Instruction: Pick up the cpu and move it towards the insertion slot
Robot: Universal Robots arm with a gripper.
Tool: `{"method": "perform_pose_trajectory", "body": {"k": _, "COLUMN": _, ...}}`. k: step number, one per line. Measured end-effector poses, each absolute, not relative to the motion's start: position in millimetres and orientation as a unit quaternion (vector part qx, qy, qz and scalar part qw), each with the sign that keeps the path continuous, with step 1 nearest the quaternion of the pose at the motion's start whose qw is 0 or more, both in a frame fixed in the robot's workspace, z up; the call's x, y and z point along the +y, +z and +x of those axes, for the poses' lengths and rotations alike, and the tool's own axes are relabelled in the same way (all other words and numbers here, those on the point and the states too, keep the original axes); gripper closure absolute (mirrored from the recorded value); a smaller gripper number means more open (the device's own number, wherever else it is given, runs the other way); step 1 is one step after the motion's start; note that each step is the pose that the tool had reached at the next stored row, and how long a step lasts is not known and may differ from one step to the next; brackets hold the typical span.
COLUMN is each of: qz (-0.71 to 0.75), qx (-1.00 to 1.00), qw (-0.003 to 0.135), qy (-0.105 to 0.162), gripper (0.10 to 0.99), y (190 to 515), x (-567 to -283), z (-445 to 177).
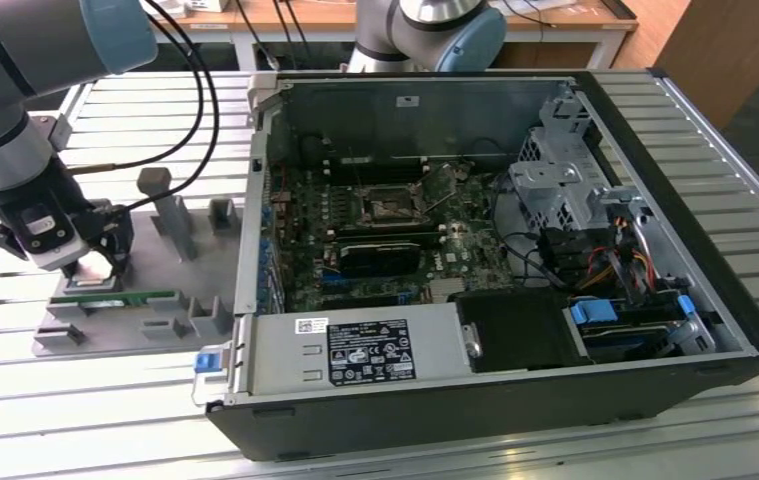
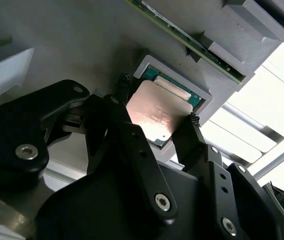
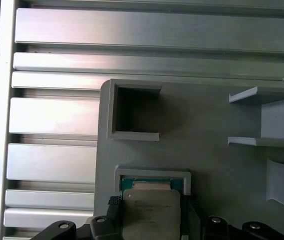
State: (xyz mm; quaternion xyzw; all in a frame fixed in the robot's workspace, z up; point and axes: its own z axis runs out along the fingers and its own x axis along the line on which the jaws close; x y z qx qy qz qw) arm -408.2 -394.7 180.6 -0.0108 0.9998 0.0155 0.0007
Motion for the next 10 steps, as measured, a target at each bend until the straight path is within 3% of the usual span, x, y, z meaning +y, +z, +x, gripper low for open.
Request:
{"method": "perform_pose_trajectory", "body": {"k": 2, "qz": -0.011, "qx": 1.000, "qw": 0.001, "qy": 0.015, "gripper": 0.533, "y": 180.6, "x": -394.7, "z": -408.2}}
{"method": "perform_pose_trajectory", "body": {"k": 10, "qz": -0.011, "qx": 1.000, "qw": 0.001, "qy": 0.016, "gripper": 0.541, "y": 183.6, "x": -394.7, "z": -408.2}}
